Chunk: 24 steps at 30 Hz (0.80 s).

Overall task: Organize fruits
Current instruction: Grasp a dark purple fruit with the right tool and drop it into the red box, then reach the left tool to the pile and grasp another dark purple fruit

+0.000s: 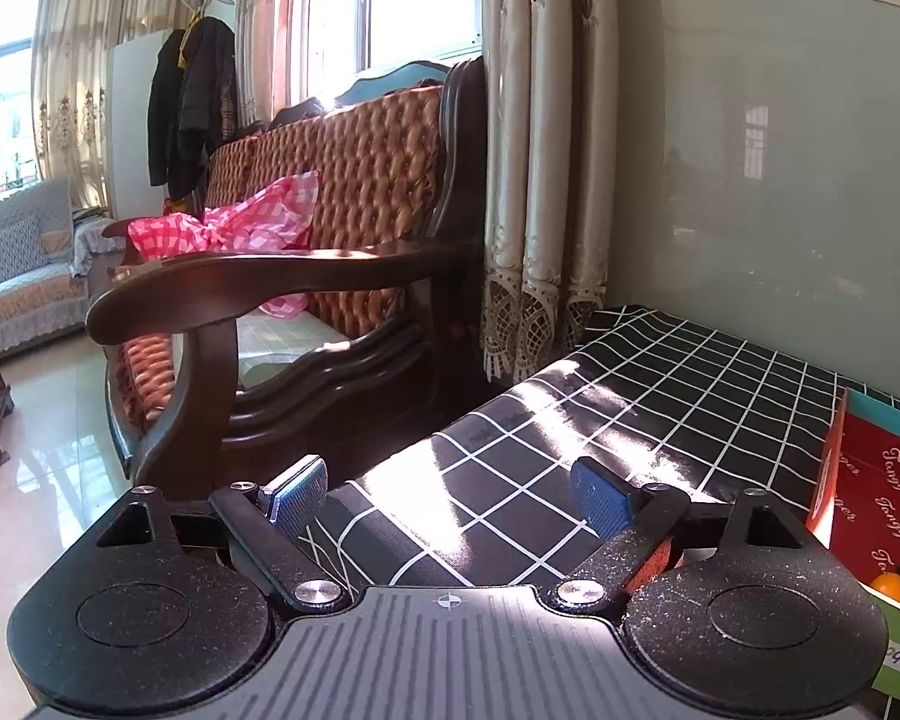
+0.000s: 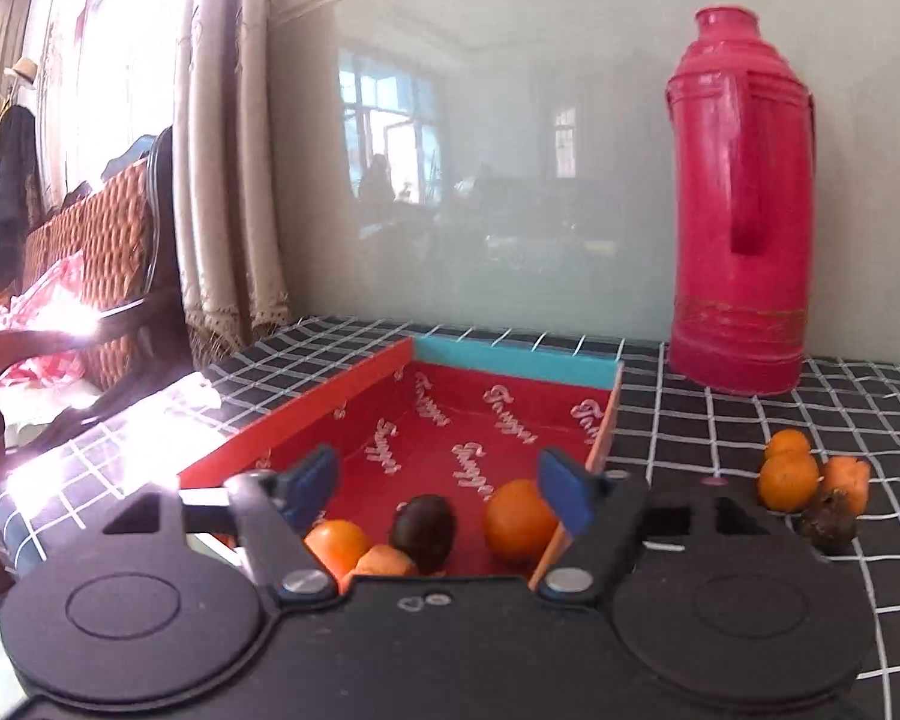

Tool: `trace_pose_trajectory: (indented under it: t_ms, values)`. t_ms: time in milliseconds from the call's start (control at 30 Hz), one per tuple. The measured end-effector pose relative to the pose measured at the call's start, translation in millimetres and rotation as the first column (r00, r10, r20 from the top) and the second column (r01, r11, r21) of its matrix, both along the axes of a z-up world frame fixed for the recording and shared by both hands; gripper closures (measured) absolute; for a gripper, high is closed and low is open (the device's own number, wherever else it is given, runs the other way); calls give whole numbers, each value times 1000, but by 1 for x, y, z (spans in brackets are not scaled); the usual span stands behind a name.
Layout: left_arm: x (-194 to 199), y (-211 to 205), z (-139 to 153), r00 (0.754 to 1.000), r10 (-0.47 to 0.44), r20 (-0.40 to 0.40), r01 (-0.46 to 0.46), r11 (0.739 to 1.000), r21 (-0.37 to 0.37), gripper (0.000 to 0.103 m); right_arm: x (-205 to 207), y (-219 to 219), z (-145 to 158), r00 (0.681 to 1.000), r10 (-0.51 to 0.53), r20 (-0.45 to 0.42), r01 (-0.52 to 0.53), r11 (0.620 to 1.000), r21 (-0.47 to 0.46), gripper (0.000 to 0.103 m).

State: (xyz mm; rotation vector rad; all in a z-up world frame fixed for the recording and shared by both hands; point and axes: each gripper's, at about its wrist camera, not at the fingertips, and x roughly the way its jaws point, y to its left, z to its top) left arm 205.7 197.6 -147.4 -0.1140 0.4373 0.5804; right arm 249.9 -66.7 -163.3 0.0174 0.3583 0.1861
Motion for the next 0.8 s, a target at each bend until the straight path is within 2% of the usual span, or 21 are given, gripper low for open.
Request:
trace_pose_trajectory:
  t_ms: [133, 233, 300, 433, 533, 667, 733, 800]
  values:
    - [3, -9, 0, 1000, -19, -6, 19, 1000, 6, 15, -7, -11, 6, 998, -59, 39, 59, 998, -7, 23]
    - [7, -22, 1, 998, -57, -10, 57, 998, 12, 14, -9, -24, 7, 988, -141, 62, 142, 990, -18, 15]
    - [9, -34, 1, 995, -96, -8, 96, 995, 14, 13, -12, -35, 7, 974, -212, 83, 216, 976, -33, 5]
    - [14, -71, 4, 982, -189, -3, 189, 980, 53, 11, -17, -59, 6, 926, -358, 122, 369, 926, -84, 6]
    - [17, -103, 7, 961, -278, 10, 276, 958, 75, 11, -20, -84, 3, 878, -461, 125, 474, 875, -102, 6]
    - [20, -151, 9, 913, -407, 33, 403, 911, 85, 9, -24, -125, 1, 785, -610, 112, 620, 776, -119, 6]
    - [20, -177, 10, 883, -467, 46, 462, 882, 92, 9, -25, -146, 1, 720, -687, 99, 693, 708, -136, 6]
    - [22, -205, 9, 848, -528, 48, 522, 848, 96, 9, -30, -164, -3, 648, -752, 124, 760, 627, -169, 6]
